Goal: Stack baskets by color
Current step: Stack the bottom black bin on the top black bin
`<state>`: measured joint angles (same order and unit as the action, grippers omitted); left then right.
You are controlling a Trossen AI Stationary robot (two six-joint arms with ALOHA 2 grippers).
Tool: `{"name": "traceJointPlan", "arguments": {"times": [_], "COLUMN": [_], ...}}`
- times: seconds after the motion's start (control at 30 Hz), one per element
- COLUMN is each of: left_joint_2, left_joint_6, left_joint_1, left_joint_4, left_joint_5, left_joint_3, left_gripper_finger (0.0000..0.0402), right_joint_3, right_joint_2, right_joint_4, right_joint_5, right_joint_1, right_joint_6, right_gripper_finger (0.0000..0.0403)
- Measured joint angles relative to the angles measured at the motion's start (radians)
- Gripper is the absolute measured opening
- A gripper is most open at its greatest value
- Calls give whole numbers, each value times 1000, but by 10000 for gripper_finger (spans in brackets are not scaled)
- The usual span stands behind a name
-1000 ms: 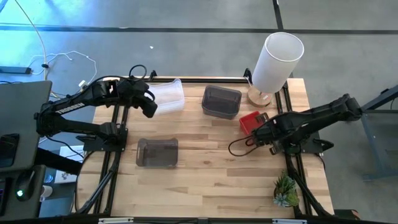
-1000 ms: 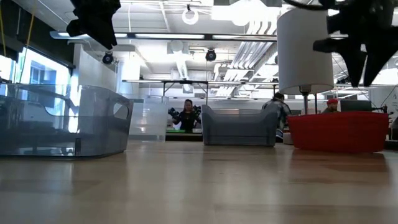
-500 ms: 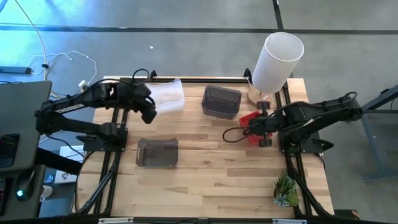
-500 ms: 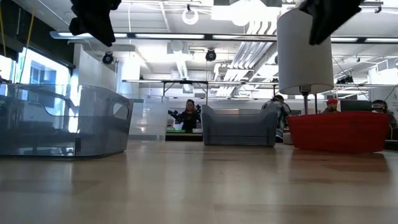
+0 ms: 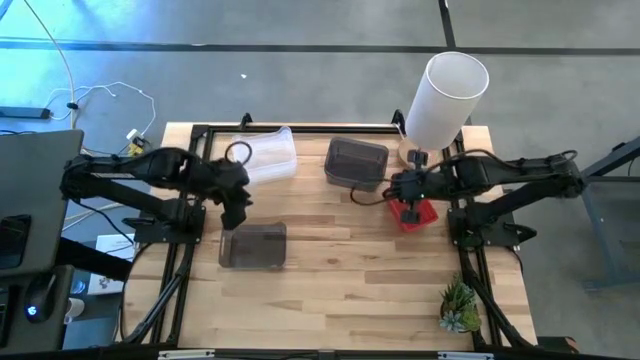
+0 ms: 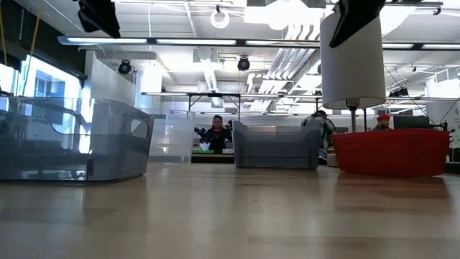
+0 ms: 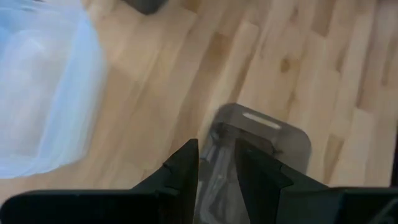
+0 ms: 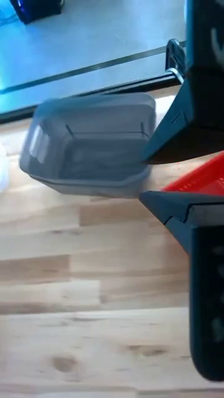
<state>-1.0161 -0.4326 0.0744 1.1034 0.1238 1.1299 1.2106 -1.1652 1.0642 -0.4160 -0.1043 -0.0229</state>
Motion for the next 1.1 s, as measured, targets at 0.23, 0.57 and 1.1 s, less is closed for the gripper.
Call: {"name": "traceJointPlan", "arguments": {"times": [0.23,0.57,1.1], "left_joint_2": [-70,-166,-379], "left_joint_6": [-1,-11,-9], "left_joint_1": [-126,-215,-206], "left_joint_4": [-4,-61,-93], "left_joint_5": [24,35,58], "left_joint_3": [-45,-147,-152], "left_gripper_finger": [90,90,90], "right_joint_3": [0,0,0], "right_joint_2": [0,0,-1], "right_joint_4": [-104,-131,-131], "right_joint_5": [5,56,94], "right_joint_1": [72,131,133], "right_joint_6": [58,76,75], "right_gripper_finger": [67,67,67]}}
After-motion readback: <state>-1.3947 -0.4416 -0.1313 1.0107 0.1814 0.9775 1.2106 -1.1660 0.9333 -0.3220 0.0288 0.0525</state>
